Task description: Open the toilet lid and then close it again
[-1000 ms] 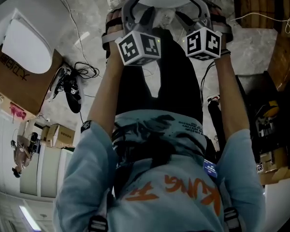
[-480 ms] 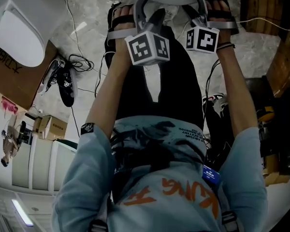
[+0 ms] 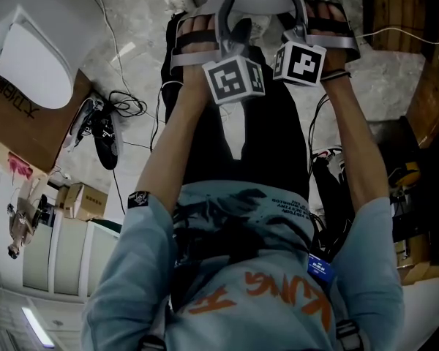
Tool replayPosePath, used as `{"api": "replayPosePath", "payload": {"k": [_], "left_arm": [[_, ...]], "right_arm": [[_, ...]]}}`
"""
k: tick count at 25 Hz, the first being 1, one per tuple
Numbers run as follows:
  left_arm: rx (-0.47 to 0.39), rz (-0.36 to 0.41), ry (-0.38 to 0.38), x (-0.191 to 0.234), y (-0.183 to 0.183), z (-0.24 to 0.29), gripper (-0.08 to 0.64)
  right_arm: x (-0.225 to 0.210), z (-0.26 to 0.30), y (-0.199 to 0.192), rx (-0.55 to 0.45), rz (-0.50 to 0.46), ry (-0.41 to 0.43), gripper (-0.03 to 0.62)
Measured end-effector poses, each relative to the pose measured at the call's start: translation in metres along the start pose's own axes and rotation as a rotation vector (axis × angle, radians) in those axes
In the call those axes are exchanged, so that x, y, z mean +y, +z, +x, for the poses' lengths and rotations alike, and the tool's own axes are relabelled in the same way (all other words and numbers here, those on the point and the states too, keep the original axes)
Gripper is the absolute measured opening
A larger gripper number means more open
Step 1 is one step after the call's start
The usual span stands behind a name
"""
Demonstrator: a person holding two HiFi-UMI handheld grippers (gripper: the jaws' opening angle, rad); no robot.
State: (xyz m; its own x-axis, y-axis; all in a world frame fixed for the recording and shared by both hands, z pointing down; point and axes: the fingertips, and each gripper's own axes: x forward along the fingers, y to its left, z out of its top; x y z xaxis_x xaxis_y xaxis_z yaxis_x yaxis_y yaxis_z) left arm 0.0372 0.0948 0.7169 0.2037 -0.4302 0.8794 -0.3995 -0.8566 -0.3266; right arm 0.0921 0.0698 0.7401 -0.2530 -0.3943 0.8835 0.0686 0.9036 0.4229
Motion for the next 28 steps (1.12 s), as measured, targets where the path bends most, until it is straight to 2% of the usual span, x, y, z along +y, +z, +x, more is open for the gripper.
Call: {"api": "replayPosePath", "payload": {"k": [2, 4, 9, 13, 17, 19, 24, 28], "left_arm": [[0.034, -0.021, 0.036, 0.006, -0.006, -0.003, 0.35], [0.056, -0.008, 0.068, 0.011, -0.009, -0.007, 0.351], [0.045, 0.18, 0.147, 0.016, -0.001, -0.023, 0.376], [0.048, 0.235, 0.142, 0.003, 0.002, -0.025, 0.385], [0.038, 0.313, 0.239, 0.011, 0.006, -0.028, 0.388], [0.022, 0.322, 0.263, 0.017, 0.011, -0.036, 0.388], [0.058, 0.25, 0.23, 0.032, 0.021, -0.064, 0.414], [0.03, 0.25, 0.242, 0.048, 0.034, -0.098, 0.42]], "right_arm": [[-0.003, -0.01, 0.0, -0.004, 0.024, -0.001, 0.424], [-0.005, -0.021, 0.0, -0.005, 0.05, -0.002, 0.425], [-0.016, -0.047, 0.005, -0.012, 0.085, -0.013, 0.425], [-0.025, -0.067, 0.009, -0.013, 0.108, -0.021, 0.437], [-0.036, -0.082, 0.013, -0.019, 0.126, -0.034, 0.446], [-0.041, -0.089, 0.013, -0.021, 0.138, -0.046, 0.448], [-0.055, -0.119, 0.015, -0.02, 0.232, -0.05, 0.44], [-0.064, -0.149, 0.024, -0.067, 0.257, -0.039, 0.423]]}}
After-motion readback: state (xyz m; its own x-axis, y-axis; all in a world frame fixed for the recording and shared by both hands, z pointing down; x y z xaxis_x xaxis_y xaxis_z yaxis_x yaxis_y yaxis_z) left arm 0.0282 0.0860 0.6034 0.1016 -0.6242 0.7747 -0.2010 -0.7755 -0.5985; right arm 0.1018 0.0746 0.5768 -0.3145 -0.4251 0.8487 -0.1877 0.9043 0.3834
